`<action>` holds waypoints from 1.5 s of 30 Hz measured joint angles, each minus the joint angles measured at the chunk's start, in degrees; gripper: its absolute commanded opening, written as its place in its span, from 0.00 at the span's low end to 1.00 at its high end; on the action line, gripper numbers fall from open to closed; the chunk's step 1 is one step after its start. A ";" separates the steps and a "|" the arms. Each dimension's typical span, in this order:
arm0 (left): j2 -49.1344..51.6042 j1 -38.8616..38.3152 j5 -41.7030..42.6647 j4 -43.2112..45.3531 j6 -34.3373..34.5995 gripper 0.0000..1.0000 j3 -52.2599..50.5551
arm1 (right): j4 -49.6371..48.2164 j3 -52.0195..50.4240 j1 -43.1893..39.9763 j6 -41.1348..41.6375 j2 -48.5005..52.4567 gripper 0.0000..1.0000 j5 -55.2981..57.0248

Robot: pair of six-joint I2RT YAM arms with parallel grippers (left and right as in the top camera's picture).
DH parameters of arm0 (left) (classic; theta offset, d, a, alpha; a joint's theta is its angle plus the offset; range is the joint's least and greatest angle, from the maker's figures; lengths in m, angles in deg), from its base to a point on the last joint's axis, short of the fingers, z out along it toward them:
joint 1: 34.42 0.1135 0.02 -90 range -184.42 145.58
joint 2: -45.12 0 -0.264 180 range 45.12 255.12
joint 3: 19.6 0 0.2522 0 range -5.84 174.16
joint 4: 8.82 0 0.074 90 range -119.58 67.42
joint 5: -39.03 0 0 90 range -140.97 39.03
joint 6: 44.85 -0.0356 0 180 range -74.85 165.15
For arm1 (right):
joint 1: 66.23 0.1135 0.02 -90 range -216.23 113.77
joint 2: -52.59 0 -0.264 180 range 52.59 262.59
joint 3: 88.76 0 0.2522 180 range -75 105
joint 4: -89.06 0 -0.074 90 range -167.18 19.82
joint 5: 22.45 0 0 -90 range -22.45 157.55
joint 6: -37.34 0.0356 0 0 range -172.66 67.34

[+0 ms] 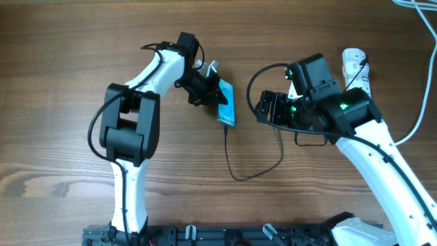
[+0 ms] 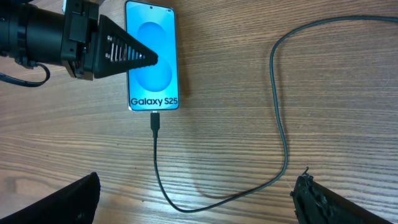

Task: Plug charger to phone and switch on socket
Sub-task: 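Lower the phone flat onto the table with the left gripper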

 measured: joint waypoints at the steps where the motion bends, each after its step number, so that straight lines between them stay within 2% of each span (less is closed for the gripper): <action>1: 0.02 0.02 -0.55 0.17 0.02 0.04 0.00 | 0.00 0.00 0.00 0.00 0.00 1.00 0.00; 7: -0.02 -0.17 -2.40 1.11 -0.85 0.05 0.00 | 0.00 0.00 0.00 0.00 0.00 1.00 0.00; 9: -0.04 -0.31 -2.80 2.71 -1.07 0.08 -0.39 | 0.00 0.02 0.00 0.00 0.00 1.00 0.00; 11: -0.09 -0.31 -2.86 3.23 -1.25 0.18 -0.74 | 0.02 0.00 0.00 0.00 0.00 1.00 0.00; 18: -0.07 -0.31 -5.29 2.99 -0.79 0.18 -1.70 | 0.11 0.00 0.00 -0.02 0.00 1.00 0.00; 23: -0.07 -0.46 -7.26 2.91 -0.59 0.30 -1.70 | 0.24 0.00 0.00 -0.02 0.00 1.00 0.00; 28: -0.09 -0.63 -9.42 2.32 -0.42 0.32 -1.70 | 0.26 0.00 0.00 -0.02 0.00 1.00 0.00; 29: -0.13 -0.63 -9.75 2.14 -0.39 0.34 -1.70 | 0.24 0.00 0.00 -0.02 0.00 1.00 0.00; 32: -0.46 -0.68 -11.08 1.36 -0.48 0.59 -1.68 | 0.26 0.00 0.00 -0.02 0.00 1.00 0.00; 34: -1.14 -0.83 -11.76 0.87 0.07 0.65 -1.49 | 0.31 0.00 0.00 0.00 0.00 1.00 0.00; 39: -1.77 -1.11 -13.90 0.02 0.09 0.70 -1.22 | 0.44 0.00 0.00 0.17 0.00 0.99 0.00; 45: -1.99 -0.96 -15.37 -0.42 2.62 0.70 -1.09 | 2.60 0.00 0.00 0.17 0.00 1.00 0.00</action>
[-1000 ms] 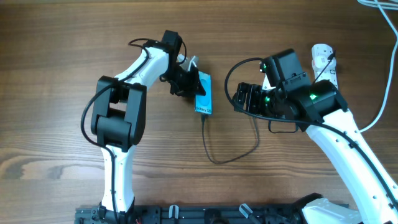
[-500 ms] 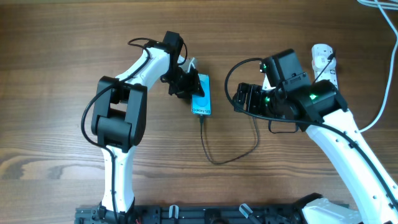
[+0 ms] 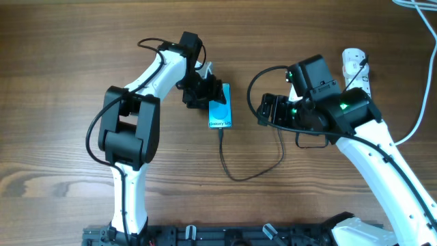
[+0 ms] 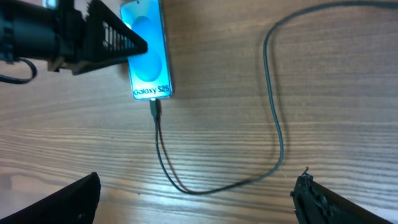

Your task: Plug charger to phone and switch on socket

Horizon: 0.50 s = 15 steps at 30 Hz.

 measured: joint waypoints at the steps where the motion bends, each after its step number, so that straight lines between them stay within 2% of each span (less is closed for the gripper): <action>1: -0.11 0.15 -0.24 -0.07 0.74 0.70 0.00 | 0.31 0.00 0.00 0.00 0.00 1.00 0.00; 6: -2.05 3.02 -5.18 -2.43 2.23 0.73 -1.03 | 0.85 0.00 0.00 -0.26 0.00 1.00 0.00; 9: -6.84 4.92 -7.78 -2.67 2.49 0.96 -1.86 | 1.09 0.28 -0.63 -1.31 0.04 1.00 -0.02; 10: -9.62 5.18 -9.03 -2.60 2.64 1.00 -2.01 | 1.29 0.85 -1.31 -1.77 0.09 1.00 -0.17; 15: -28.17 5.18 -15.80 -2.14 3.26 1.00 -1.60 | 5.66 9.31 -10.32 -6.56 0.57 1.00 -1.88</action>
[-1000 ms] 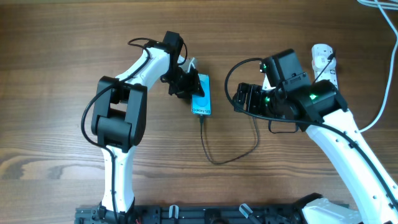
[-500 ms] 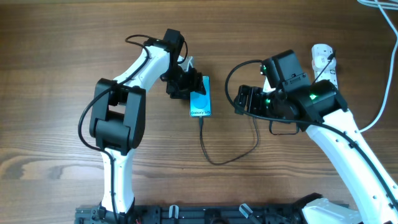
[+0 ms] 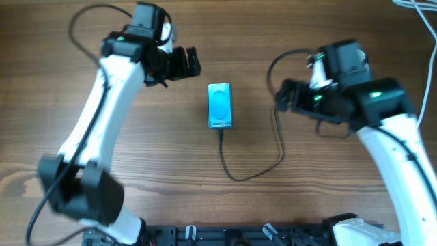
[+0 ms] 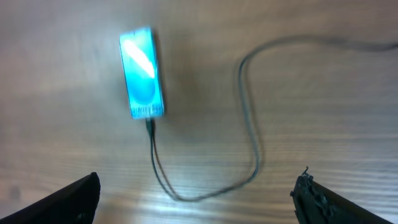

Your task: Plug charger to phone and switch on socket

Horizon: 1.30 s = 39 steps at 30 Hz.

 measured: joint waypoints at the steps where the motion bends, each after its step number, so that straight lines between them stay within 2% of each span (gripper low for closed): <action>1: -1.97 0.00 -0.72 0.17 0.02 1.00 0.17 | 0.42 1.77 -2.25 -0.74 0.00 1.00 -0.28; 5: -4.00 0.00 -2.62 0.13 0.02 1.00 0.31 | 1.86 10.47 -15.28 -4.26 1.03 1.00 -0.31; 8: -3.50 0.00 -2.95 0.11 0.02 1.00 0.24 | 3.19 15.10 -24.44 -5.92 5.77 1.00 0.31; 15: -3.50 0.00 -3.34 0.11 0.02 1.00 0.24 | -7.30 15.45 -37.88 -6.84 20.44 1.00 9.44; 21: -3.48 0.00 -3.34 0.13 0.02 1.00 0.24 | -14.16 15.43 -38.91 -7.26 30.82 1.00 15.85; 25: -3.48 0.00 -3.34 0.13 0.02 1.00 0.24 | -15.02 15.23 -38.91 -8.70 36.52 1.00 17.51; 31: -3.48 0.00 -3.34 0.13 0.02 1.00 0.24 | -16.48 14.91 -38.91 -15.85 39.69 1.00 17.35; 39: -3.48 0.00 -3.34 0.13 0.02 1.00 0.24 | -20.83 13.86 -38.93 -17.70 41.62 1.00 16.83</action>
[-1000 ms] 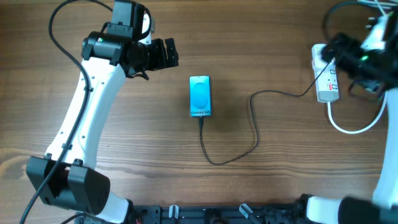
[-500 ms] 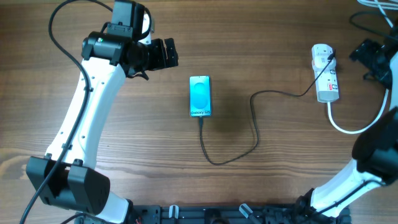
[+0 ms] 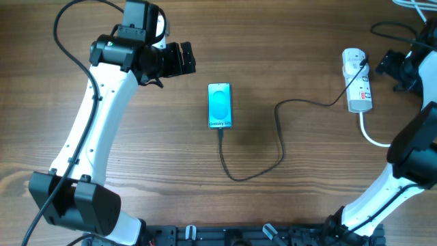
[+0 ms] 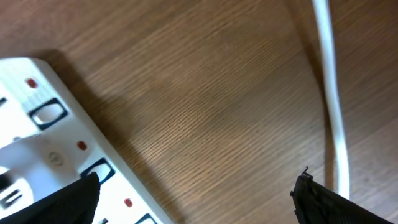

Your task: Plug charger to phone and switch on socket

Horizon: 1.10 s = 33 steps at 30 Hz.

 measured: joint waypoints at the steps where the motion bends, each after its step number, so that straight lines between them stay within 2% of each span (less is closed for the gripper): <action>1: 0.00 0.00 0.00 0.00 0.00 1.00 0.00 | -0.04 -0.11 0.00 0.02 0.70 1.00 0.00; 18: 0.00 0.00 0.00 0.00 0.00 1.00 0.00 | -3.58 -0.59 -0.46 -0.46 6.03 1.00 -7.08; 33: 0.00 0.00 0.00 0.00 0.00 1.00 0.00 | -0.31 -0.46 -1.49 -0.39 6.03 1.00 -9.73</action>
